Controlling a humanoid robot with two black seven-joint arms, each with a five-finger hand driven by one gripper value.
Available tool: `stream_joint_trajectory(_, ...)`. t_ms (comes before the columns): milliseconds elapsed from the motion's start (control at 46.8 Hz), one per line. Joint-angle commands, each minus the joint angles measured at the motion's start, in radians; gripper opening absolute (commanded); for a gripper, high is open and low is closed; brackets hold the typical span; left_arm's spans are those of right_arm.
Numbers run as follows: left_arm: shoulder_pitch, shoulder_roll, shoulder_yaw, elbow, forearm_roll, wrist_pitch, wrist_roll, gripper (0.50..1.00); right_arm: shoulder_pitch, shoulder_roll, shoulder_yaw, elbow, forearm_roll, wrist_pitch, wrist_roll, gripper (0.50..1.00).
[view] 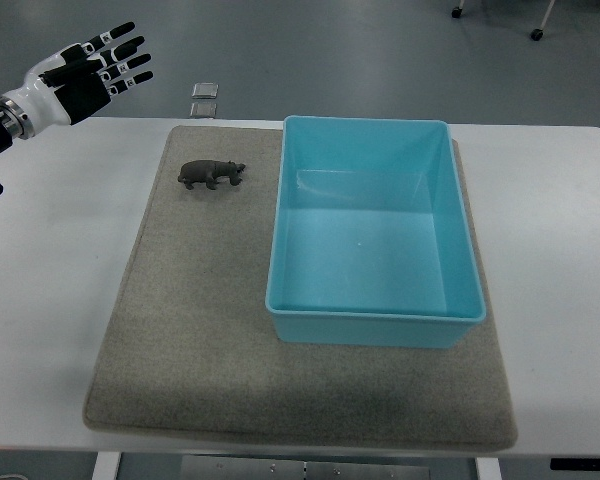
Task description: Place brown hippo in blue box with left hand
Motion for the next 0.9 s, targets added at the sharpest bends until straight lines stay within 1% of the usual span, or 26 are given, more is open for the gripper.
stream_joint_trajectory(0, 0.0, -0.01, 0.001, 0.001, 0.002, 0.0, -0.002, 0.999, 0.0, 0.0, 0.0, 0.0, 0.001, 0.0, 0.0, 0.936)
stream_joint_trajectory(299, -0.025, -0.008, 0.0, 0.001, 0.007, 0.0, 0.0, 0.999, 0.0, 0.0, 0.0, 0.0, 0.0, 0.0, 0.0, 0.936)
stream_joint_trajectory(449, -0.031, -0.01, 0.0, 0.027, 0.007, 0.0, -0.002, 0.999, 0.0, 0.0, 0.0, 0.0, 0.0, 0.0, 0.0, 0.936)
stream_joint_trajectory(663, -0.036, -0.007, 0.003, 0.027, 0.022, 0.0, -0.002, 0.999, 0.0, 0.0, 0.0, 0.0, 0.0, 0.0, 0.0, 0.936)
stream_joint_trajectory(748, -0.04, -0.005, 0.004, 0.022, 0.106, 0.0, -0.005, 0.999, 0.0, 0.0, 0.0, 0.0, 0.0, 0.0, 0.0, 0.936)
stream_joint_trajectory(876, -0.06, 0.0, -0.013, 0.018, 0.329, 0.0, -0.021, 0.999, 0.0, 0.0, 0.0, 0.0, 0.001, 0.0, 0.0, 0.936)
